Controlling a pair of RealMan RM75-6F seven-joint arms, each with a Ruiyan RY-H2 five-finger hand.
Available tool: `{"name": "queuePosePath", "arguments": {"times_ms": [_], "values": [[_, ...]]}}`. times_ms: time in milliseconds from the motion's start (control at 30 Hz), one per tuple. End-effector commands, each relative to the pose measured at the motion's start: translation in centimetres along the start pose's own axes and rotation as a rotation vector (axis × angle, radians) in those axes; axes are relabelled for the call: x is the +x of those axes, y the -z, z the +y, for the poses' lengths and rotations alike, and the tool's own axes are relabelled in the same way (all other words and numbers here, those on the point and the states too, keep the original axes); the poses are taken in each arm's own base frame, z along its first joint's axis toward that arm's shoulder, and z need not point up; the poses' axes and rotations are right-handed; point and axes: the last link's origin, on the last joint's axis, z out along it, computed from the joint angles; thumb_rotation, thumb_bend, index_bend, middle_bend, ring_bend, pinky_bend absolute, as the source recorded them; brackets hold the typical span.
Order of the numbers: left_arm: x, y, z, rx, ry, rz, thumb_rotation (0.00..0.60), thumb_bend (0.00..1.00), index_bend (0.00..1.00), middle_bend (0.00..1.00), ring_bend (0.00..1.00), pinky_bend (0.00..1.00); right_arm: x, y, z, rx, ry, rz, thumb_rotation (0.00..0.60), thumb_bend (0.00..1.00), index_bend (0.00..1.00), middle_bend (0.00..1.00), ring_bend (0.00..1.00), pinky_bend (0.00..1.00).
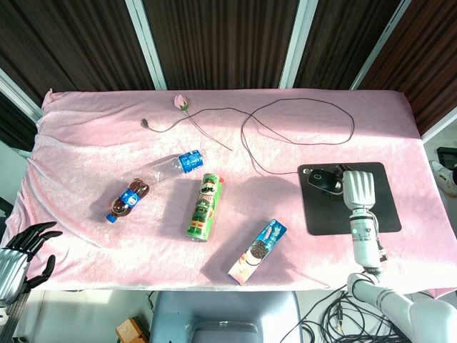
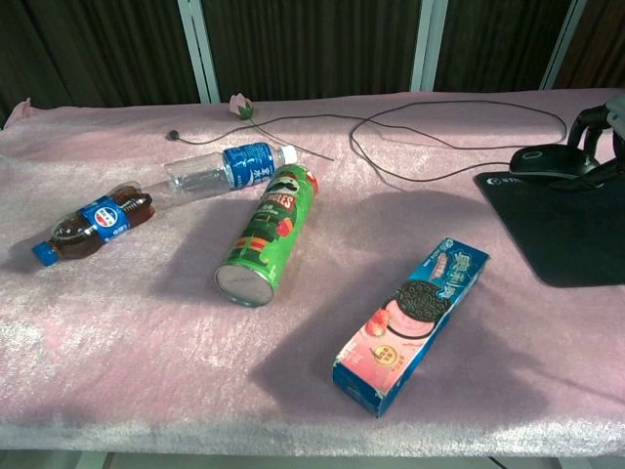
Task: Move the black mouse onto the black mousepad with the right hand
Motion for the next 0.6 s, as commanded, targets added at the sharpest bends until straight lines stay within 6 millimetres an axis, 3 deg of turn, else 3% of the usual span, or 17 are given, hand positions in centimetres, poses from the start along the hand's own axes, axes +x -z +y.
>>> {"name": "queuePosePath", "arguments": {"times_ms": [33, 167, 300, 500, 600], "values": [[0.0, 0.0, 0.0, 0.000, 0.000, 0.001, 0.600, 0.51, 0.30, 0.19, 0.18, 0.29, -0.3, 0.8, 3.3, -0.072, 0.034, -0.046, 0.600, 0.27, 0.84, 0.64, 0.76, 0.89], [-0.1, -0.2, 0.1, 0.003, -0.003, -0.004, 0.600, 0.51, 0.30, 0.19, 0.18, 0.29, -1.2, 1.7, 5.6, -0.116, 0.058, -0.107, 0.600, 0.28, 0.78, 0.64, 0.73, 0.85], [-0.1, -0.1, 0.0, 0.003, -0.003, -0.003, 0.600, 0.51, 0.30, 0.19, 0.18, 0.29, -2.2, 2.4, 6.4, -0.101, 0.067, -0.164, 0.600, 0.27, 0.67, 0.61, 0.64, 0.78], [0.0, 0.0, 0.0, 0.007, 0.000, 0.002, 0.600, 0.51, 0.30, 0.19, 0.18, 0.29, -2.6, 3.2, 6.5, -0.071, 0.054, -0.184, 0.600, 0.27, 0.53, 0.46, 0.47, 0.64], [0.1, 0.1, 0.0, 0.006, -0.001, 0.004, 0.600, 0.51, 0.30, 0.19, 0.18, 0.29, -2.4, 3.5, 6.5, -0.048, 0.026, -0.187, 0.600, 0.27, 0.42, 0.32, 0.29, 0.46]]}}
